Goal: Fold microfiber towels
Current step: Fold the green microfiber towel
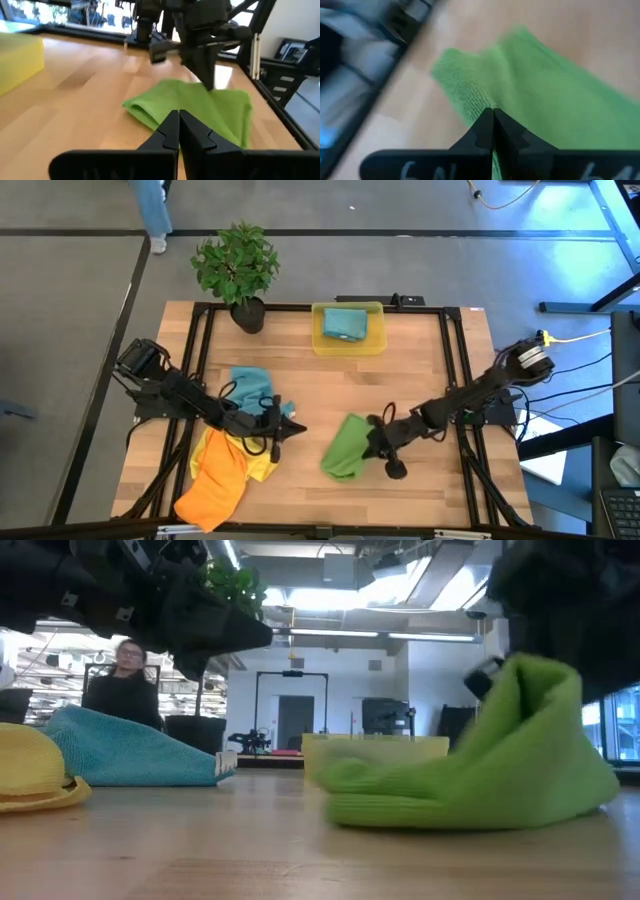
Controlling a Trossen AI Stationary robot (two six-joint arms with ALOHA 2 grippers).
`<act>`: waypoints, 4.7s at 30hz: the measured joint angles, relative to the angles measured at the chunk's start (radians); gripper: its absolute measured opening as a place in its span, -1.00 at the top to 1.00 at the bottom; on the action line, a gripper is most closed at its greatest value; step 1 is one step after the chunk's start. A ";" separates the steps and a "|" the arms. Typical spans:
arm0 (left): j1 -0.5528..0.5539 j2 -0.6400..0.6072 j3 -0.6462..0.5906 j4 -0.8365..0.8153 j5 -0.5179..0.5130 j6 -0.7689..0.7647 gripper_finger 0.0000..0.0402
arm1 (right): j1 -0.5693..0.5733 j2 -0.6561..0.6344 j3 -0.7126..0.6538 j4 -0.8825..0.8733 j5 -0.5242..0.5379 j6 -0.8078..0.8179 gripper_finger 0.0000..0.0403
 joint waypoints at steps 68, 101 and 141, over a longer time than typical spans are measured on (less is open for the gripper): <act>0.049 0.478 0.606 -0.481 0.336 0.071 0.43 | 0.414 0.135 0.053 0.095 0.504 -0.255 -0.10; 0.054 0.478 0.606 -0.500 0.370 0.043 0.43 | 0.433 0.399 0.307 -0.292 0.754 -0.431 0.37; -0.094 0.347 0.607 -0.614 0.071 0.420 -0.03 | 0.399 0.347 0.299 -0.321 0.811 0.084 0.97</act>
